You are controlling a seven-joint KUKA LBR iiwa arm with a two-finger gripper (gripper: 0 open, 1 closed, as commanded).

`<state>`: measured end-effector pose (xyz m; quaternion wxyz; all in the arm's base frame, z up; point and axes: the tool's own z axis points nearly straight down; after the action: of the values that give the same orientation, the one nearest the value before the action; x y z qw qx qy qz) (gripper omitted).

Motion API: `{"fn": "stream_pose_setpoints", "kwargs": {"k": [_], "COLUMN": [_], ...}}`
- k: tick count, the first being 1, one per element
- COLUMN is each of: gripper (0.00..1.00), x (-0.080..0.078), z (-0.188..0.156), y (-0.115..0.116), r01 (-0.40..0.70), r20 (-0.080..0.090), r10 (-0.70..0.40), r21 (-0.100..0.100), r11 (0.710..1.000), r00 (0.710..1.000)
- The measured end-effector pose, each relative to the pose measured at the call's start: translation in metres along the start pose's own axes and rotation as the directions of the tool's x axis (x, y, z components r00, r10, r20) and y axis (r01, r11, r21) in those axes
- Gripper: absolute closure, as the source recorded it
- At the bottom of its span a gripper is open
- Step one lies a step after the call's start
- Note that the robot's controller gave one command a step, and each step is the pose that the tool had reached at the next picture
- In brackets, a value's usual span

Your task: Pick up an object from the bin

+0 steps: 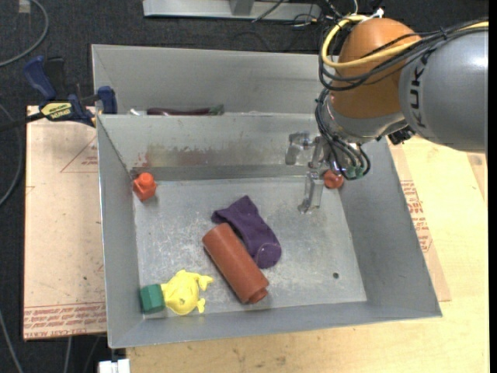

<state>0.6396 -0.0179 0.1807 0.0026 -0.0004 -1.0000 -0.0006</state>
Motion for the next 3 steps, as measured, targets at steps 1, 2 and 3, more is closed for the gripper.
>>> {"fn": "stream_pose_setpoints", "kwargs": {"k": [1,2,3], "gripper": [0.0,0.0,0.0], "x": [-0.001,0.032,0.047], "z": [-0.005,0.066,0.082], "y": [0.0,0.054,0.074], "r01": [0.0,-0.068,-0.084], "r20": [0.007,0.007,-0.002], "r10": [0.0,0.068,0.084], "r21": [0.0,-0.002,-0.001], "r11": [1.0,0.998,0.996], "r00": [1.0,0.998,0.996]}}
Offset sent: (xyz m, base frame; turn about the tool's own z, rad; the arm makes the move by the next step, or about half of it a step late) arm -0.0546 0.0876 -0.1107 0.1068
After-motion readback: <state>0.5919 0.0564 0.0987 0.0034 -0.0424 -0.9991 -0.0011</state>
